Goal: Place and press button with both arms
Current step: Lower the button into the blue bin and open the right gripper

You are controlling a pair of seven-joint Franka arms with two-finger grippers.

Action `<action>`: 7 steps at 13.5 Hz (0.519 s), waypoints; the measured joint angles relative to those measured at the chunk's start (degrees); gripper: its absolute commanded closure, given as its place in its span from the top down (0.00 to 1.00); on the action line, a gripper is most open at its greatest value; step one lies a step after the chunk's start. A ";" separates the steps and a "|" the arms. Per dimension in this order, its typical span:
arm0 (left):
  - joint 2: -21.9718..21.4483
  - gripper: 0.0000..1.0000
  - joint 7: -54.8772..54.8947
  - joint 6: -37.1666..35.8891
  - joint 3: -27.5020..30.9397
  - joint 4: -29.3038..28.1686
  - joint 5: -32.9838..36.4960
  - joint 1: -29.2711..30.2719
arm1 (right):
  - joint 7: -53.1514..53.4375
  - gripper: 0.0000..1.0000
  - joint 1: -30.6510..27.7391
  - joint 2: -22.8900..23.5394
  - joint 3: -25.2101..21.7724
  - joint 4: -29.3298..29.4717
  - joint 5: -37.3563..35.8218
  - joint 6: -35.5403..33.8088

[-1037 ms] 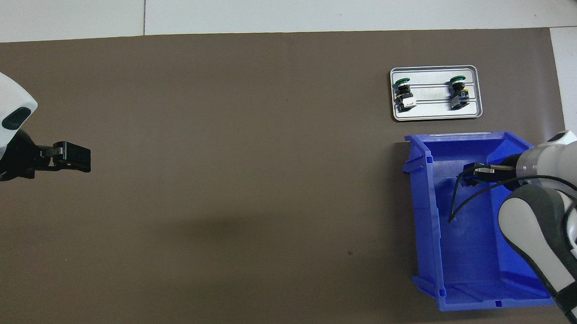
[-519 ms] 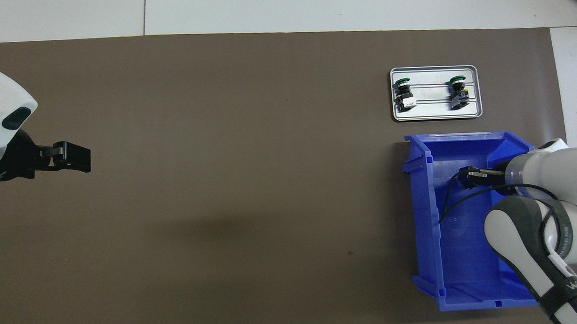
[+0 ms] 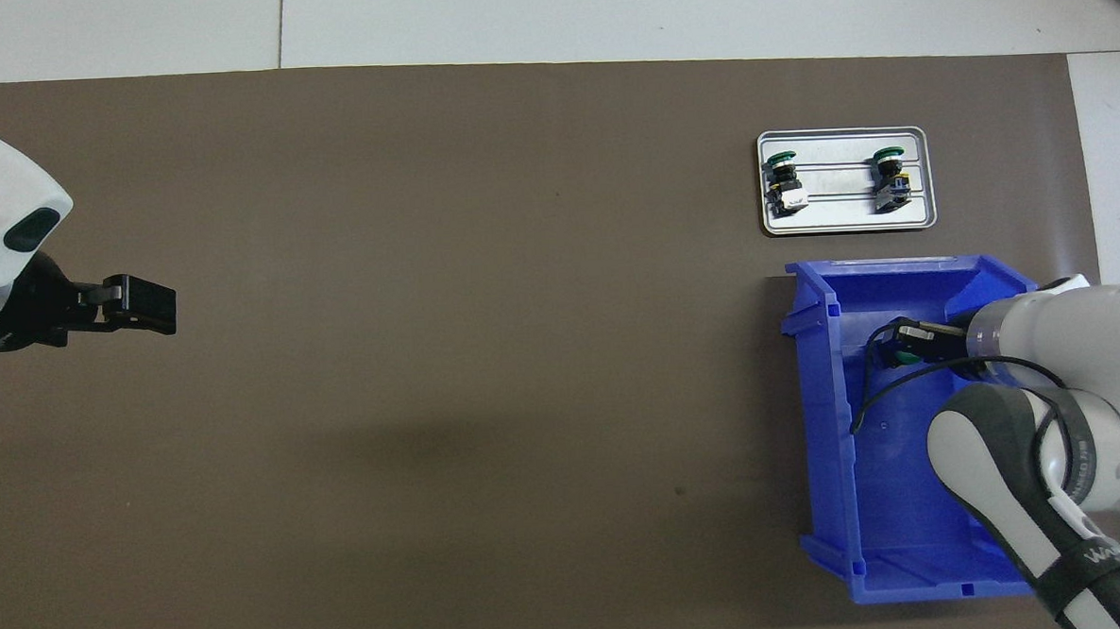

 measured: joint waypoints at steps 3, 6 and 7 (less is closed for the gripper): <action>0.00 1.00 0.00 0.00 0.00 0.00 0.00 0.00 | 0.05 0.97 0.01 -0.05 0.05 3.00 -0.11 -4.44; 0.00 1.00 0.00 0.00 0.00 0.00 0.00 0.00 | 0.00 0.98 0.04 -0.43 0.30 14.32 -0.63 -18.40; 0.00 1.00 0.00 0.00 0.00 0.00 0.00 0.00 | -0.23 0.98 0.06 -0.58 0.35 17.84 -0.70 -21.49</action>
